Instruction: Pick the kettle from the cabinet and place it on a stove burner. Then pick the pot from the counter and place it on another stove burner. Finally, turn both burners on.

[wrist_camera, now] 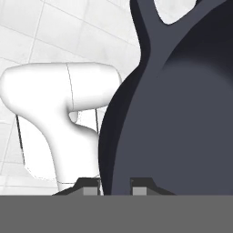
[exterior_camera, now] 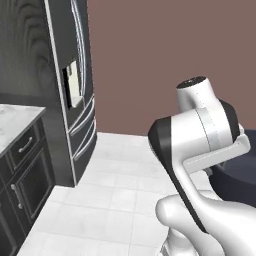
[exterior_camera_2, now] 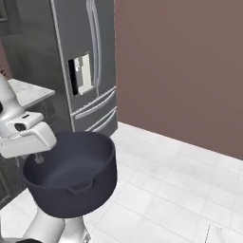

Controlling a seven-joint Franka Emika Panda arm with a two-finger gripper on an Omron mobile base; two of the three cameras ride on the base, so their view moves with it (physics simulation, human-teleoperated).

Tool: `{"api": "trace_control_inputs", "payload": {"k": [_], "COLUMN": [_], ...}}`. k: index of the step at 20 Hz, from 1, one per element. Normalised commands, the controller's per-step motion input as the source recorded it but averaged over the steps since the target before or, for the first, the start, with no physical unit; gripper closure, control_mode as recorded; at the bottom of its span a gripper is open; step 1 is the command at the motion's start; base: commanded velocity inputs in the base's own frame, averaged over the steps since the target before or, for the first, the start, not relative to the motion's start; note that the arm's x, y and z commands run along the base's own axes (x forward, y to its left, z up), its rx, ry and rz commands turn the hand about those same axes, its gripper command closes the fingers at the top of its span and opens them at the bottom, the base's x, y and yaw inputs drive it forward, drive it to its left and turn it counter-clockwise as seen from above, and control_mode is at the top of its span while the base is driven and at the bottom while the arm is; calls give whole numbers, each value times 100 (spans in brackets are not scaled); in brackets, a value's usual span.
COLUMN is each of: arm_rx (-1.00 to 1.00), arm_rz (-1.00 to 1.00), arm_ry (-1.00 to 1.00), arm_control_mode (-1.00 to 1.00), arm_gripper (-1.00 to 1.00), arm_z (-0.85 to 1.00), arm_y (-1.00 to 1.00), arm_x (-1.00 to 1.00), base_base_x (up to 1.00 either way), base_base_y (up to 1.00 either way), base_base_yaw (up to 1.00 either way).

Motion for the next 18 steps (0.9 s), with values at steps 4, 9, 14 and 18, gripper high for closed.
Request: {"api": "trace_control_inputs", "payload": {"k": [4,9,14,18], "arm_rx": [0,0,0,0], "arm_rz": [0,0,0,0], "arm_ry": [0,0,0,0], "arm_control_mode": [100,100,100,100], "arm_gripper": [100,100,100,100], "arm_z": [0,0,0,0], "arm_y": [0,0,0,0], "arm_x": [0,0,0,0], "base_base_x": [50,46,45,46], "base_base_y": [-44,-46,-47,-47], "base_base_yaw": [-9,-8,-8,-8]}}
